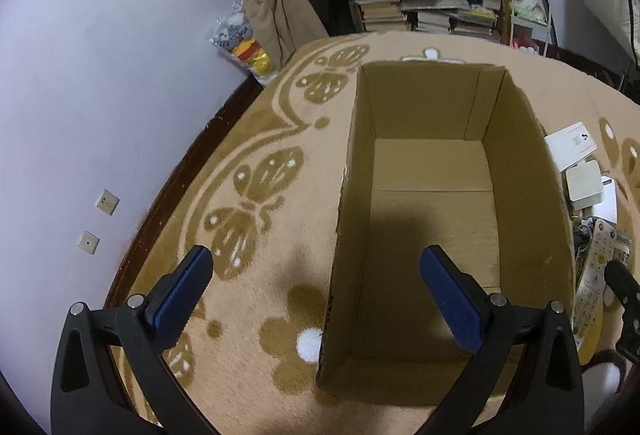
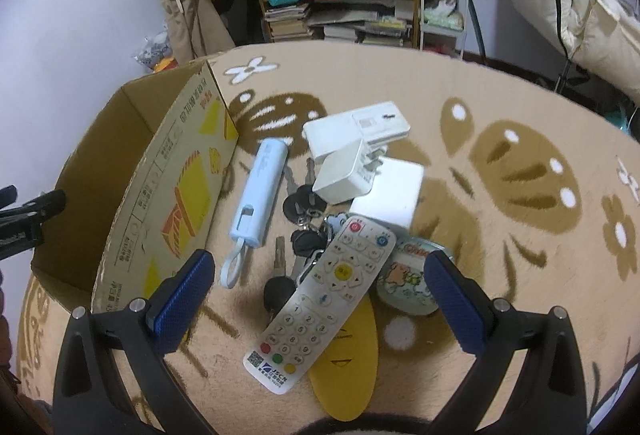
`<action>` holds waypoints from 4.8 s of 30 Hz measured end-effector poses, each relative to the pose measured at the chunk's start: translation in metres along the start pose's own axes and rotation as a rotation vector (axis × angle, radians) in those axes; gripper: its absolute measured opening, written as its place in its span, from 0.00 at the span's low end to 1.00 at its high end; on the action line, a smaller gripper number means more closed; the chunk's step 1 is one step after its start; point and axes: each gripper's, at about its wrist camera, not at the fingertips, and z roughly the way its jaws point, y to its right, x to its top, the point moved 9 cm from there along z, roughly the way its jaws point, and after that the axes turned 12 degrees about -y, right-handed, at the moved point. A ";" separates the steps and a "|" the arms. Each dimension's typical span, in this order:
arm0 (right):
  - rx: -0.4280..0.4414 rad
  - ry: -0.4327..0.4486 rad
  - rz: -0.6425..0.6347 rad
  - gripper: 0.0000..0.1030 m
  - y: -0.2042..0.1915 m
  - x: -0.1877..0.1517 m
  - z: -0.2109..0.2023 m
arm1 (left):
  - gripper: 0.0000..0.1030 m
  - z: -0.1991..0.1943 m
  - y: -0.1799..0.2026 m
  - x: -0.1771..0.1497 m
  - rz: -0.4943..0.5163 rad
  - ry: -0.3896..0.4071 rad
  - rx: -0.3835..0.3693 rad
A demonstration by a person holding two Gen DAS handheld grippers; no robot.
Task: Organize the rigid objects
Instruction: 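Grip the box wall with the left tool while the right tool approaches the white remote, then close the right gripper on the white remote and lift it, then carry the remote over the box and release it inside with the right gripper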
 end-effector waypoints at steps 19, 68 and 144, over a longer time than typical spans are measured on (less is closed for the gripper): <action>-0.041 -0.130 -0.001 0.96 0.003 -0.011 0.040 | 0.90 0.050 -0.014 -0.006 -0.068 -0.150 0.041; -0.002 -0.219 0.087 0.51 0.008 -0.019 0.063 | 0.18 0.061 0.011 -0.018 -0.039 -0.224 -0.071; 0.155 0.020 -0.127 0.19 -0.140 0.109 -0.008 | 0.19 0.066 0.013 -0.017 -0.032 -0.228 -0.057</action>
